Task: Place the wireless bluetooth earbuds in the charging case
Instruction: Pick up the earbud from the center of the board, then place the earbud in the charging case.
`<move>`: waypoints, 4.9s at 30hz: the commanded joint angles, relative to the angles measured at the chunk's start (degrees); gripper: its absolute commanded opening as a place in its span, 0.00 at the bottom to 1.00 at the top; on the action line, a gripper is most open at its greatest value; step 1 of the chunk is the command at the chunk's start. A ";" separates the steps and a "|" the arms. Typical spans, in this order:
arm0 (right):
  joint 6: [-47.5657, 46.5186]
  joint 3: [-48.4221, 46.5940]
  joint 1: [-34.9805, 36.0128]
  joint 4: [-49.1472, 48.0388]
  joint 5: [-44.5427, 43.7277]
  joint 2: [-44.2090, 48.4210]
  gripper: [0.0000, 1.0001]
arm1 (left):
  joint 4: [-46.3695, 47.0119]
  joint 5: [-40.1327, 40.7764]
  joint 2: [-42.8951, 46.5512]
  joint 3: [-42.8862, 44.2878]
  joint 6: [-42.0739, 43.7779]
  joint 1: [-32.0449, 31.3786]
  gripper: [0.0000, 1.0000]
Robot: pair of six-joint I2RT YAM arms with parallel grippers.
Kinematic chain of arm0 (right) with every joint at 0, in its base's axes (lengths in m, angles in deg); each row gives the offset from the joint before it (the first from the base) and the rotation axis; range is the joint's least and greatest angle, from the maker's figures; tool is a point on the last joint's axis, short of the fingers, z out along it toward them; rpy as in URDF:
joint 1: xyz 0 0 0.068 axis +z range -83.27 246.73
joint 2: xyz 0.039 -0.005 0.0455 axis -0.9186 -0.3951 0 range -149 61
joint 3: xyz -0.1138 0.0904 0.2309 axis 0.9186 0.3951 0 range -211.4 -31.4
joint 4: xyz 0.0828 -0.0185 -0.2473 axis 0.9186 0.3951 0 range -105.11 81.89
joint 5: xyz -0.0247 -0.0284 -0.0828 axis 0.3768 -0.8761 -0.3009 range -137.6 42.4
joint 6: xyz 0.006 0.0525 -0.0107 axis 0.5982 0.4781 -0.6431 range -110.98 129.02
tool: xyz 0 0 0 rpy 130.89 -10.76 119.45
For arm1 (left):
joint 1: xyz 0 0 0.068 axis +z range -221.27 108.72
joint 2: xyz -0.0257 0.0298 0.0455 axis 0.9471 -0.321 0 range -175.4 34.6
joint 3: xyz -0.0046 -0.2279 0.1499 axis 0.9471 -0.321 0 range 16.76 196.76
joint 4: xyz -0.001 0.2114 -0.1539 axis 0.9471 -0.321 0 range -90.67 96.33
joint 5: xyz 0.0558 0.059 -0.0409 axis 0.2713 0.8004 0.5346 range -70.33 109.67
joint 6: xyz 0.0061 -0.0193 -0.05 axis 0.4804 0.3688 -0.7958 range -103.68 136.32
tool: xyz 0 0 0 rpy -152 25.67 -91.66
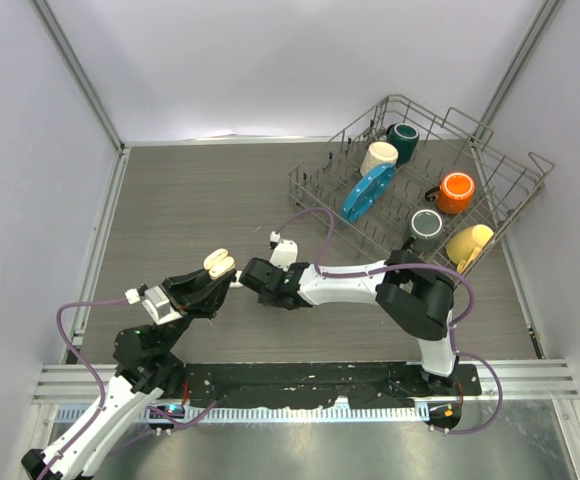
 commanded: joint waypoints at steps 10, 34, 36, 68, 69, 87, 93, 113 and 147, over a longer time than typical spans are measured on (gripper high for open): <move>2.74 6.81 -0.23 7.14 -9.55 5.98 0.17 | 0.95 1.05 2.95 -2.68 -0.45 0.01 0.00; -7.27 9.98 -2.78 5.56 -2.78 4.32 0.37 | 0.68 1.05 2.95 -2.33 -0.36 0.01 0.00; -9.20 9.89 -2.87 5.03 -2.78 4.24 0.36 | 0.68 1.05 2.95 -2.50 -0.36 0.01 0.00; -5.87 11.83 -2.78 6.08 -0.58 7.22 0.45 | 0.16 1.22 2.95 -2.51 -0.53 0.01 0.00; -5.70 11.91 -2.70 6.00 -0.59 7.22 0.44 | 0.16 1.22 2.95 -2.51 -0.53 0.01 0.00; -5.34 11.12 -1.99 6.70 -1.03 7.75 0.40 | 0.16 1.31 2.95 -2.59 -0.89 0.01 0.00; -5.43 11.04 -1.99 4.85 -0.15 6.79 0.39 | 0.07 1.22 2.95 -2.59 -1.06 0.10 0.00; -5.34 11.56 -1.99 4.33 1.09 7.05 0.23 | -0.02 1.75 2.95 -2.59 -0.80 0.01 0.00; -55.34 34.15 19.01 -90.30 -30.83 39.31 0.01 | 8.42 2.72 -6.45 -3.74 -1.24 0.01 0.00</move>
